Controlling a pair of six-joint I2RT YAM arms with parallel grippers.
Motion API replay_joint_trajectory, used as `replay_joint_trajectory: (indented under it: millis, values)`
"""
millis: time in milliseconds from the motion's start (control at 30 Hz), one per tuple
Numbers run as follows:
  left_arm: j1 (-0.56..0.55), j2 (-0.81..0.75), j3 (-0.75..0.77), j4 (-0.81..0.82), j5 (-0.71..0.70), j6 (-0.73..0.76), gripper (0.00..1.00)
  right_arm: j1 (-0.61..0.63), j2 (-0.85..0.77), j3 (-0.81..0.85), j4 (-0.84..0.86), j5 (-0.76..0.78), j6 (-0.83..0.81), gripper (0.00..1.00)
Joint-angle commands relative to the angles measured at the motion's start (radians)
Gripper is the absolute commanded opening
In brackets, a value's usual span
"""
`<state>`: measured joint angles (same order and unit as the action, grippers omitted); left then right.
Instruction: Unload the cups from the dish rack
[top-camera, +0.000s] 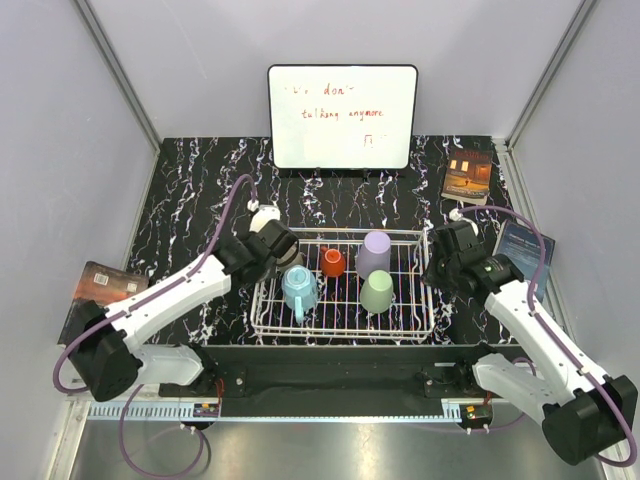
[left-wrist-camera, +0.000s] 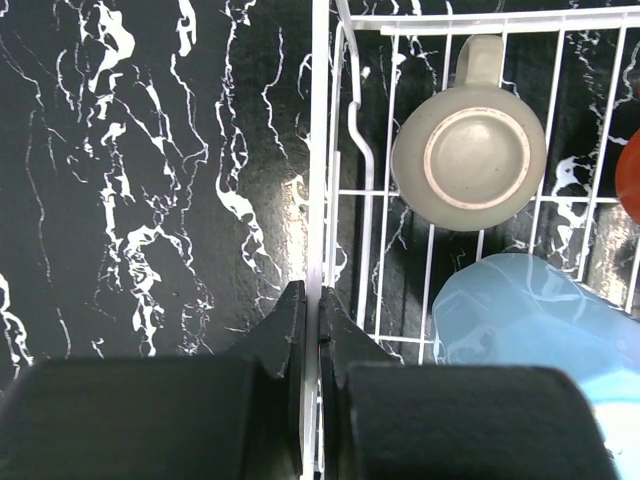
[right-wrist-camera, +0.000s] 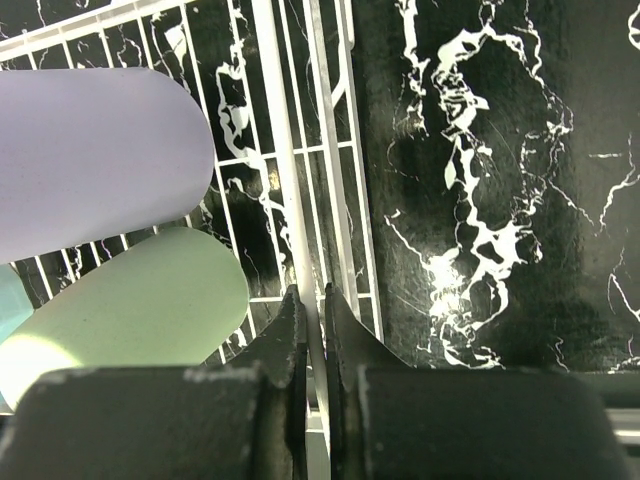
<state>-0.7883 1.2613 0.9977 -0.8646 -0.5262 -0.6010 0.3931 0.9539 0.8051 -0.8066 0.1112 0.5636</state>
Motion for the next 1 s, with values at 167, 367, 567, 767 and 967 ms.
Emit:
replay_joint_trajectory:
  millis: [167,367,567,767,967]
  values:
    - [-0.055,-0.042,-0.056,0.012,0.157,-0.167,0.0,0.006,0.002,-0.001,-0.04,0.005,0.188,0.0]
    - [-0.057,-0.042,-0.007,-0.028,0.098,-0.18,0.36,0.006,0.017,0.039,-0.051,0.024,0.176,0.55]
    - [-0.055,-0.065,0.033,-0.036,0.052,-0.171,0.88,0.006,0.019,0.081,-0.074,0.067,0.165,0.73]
    - [-0.057,-0.085,0.079,-0.071,-0.035,-0.175,0.99,0.006,0.016,0.14,-0.078,0.1,0.147,0.81]
    - [-0.055,-0.089,0.162,-0.143,-0.126,-0.19,0.99,0.006,0.008,0.207,-0.1,0.131,0.116,0.82]
